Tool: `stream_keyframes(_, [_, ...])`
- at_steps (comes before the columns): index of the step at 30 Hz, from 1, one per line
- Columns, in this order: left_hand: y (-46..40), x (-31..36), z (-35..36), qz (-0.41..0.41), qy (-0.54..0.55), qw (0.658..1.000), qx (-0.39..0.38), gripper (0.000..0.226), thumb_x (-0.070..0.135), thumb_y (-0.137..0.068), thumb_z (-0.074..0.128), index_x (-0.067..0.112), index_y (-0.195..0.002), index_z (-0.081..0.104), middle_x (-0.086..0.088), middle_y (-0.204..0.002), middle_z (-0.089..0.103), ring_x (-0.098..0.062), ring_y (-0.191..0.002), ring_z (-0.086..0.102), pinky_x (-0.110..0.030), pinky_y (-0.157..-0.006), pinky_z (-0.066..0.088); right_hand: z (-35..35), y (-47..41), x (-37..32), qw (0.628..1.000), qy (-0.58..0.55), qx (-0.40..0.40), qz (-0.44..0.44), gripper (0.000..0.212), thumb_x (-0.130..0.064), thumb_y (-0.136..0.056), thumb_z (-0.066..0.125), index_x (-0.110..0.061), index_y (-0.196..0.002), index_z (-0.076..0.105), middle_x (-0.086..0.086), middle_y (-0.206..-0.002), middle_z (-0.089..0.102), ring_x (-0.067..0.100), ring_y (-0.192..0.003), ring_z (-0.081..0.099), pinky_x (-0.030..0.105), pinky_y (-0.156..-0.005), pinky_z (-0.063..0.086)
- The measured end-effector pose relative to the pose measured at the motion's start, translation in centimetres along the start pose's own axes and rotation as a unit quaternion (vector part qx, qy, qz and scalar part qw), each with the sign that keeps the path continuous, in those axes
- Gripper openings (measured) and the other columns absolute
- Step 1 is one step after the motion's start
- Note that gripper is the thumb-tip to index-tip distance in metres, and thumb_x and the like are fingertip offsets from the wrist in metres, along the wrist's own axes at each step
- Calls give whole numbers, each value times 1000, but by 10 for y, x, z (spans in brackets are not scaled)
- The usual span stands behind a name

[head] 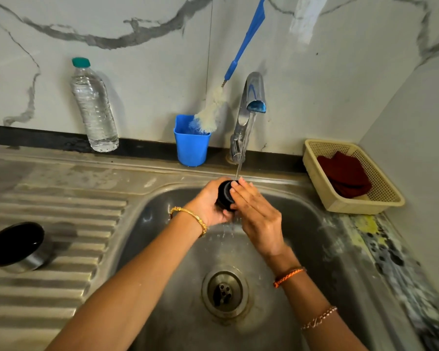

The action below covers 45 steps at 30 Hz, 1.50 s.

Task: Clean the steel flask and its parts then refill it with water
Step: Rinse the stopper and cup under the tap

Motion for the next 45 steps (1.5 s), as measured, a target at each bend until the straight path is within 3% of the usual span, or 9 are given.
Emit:
stream_keyframes(7, [3, -2, -3, 12, 103, 994, 32, 42, 47, -93, 45, 7, -83, 54, -10, -72, 57, -17, -62, 51, -25, -54, 42, -11, -4, 11, 969, -142, 82, 186, 11, 5, -71, 68, -6, -73, 72, 3, -83, 71, 6, -87, 66, 16, -83, 51])
stream_keyframes(11, [3, 0, -1, 48, 168, 984, -40, 49, 50, -91, 44, 5, -106, 57, -15, -92, 62, -21, -74, 57, -28, -61, 50, 0, -9, 11, 879, -269, 51, 391, 37, 3, -76, 66, -24, -101, 61, -3, -105, 62, -1, -97, 60, 13, -86, 47])
stream_keyframes(22, [0, 6, 18, 254, 13, 965, 61, 19, 35, -99, 35, 19, -99, 46, -5, -92, 56, -13, -78, 55, -25, -63, 42, 10, -34, 36, 925, -69, -156, 340, 34, -36, -100, 29, -11, -101, 52, 4, -79, 58, 21, -70, 56, 28, -60, 40])
stream_keyframes(26, [10, 10, 16, 429, -221, 855, 189, 16, 30, -100, 33, 19, -101, 45, 1, -101, 47, -16, -86, 54, -27, -69, 45, 17, -37, 37, 839, -182, -104, 502, 31, -25, -100, 37, -11, -78, 53, -1, -63, 54, 14, -59, 50, 18, -49, 37])
stream_keyframes(31, [18, 0, 15, 632, -539, 520, 199, 33, 42, -92, 32, 14, -103, 46, -4, -108, 53, -13, -58, 57, -20, -44, 46, 24, -34, 26, 515, -505, -48, 691, 35, -27, -94, 42, -12, -64, 52, 0, -47, 55, 10, -42, 54, 16, -40, 42])
stream_keyframes(36, [15, 17, 12, 527, -313, 762, 211, 30, 38, -96, 31, 17, -78, 44, 2, -74, 48, -13, -63, 49, -30, -58, 41, 29, -31, 27, 720, -211, -47, 660, 49, -51, -87, 38, -11, -78, 64, 10, -80, 67, 25, -77, 62, 39, -73, 52])
stream_keyframes(39, [-4, 22, 5, 199, -4, 961, 191, 41, 36, -99, 31, 15, -68, 46, -1, -51, 51, -10, -43, 48, -18, -41, 34, 16, -40, 9, 857, 12, -106, 504, 51, -57, -91, 35, -11, -87, 57, 11, -87, 67, 31, -85, 61, 34, -73, 45])
stream_keyframes(42, [1, 22, -2, 70, -9, 990, 126, 49, 48, -97, 30, 14, -65, 45, 3, -36, 41, -7, -24, 34, -9, -28, 20, 18, -43, 7, 900, 133, -201, 363, 73, -66, -78, 7, -12, -99, 52, 9, -84, 66, 29, -80, 62, 31, -63, 39])
stream_keyframes(45, [13, 22, 3, 381, -269, 863, 196, 37, 50, -94, 38, 16, -85, 51, 6, -67, 52, -12, -57, 54, -11, -44, 32, 26, -38, 25, 849, -82, -105, 512, 66, -63, -80, 11, -16, -75, 56, 8, -75, 63, 25, -73, 61, 34, -64, 47])
Point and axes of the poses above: each hand's wrist, its own y-axis away from the middle knuckle, its own z-axis out of the palm, x = y × z, the point moved 3 cm from there along -y, towards the middle knuckle
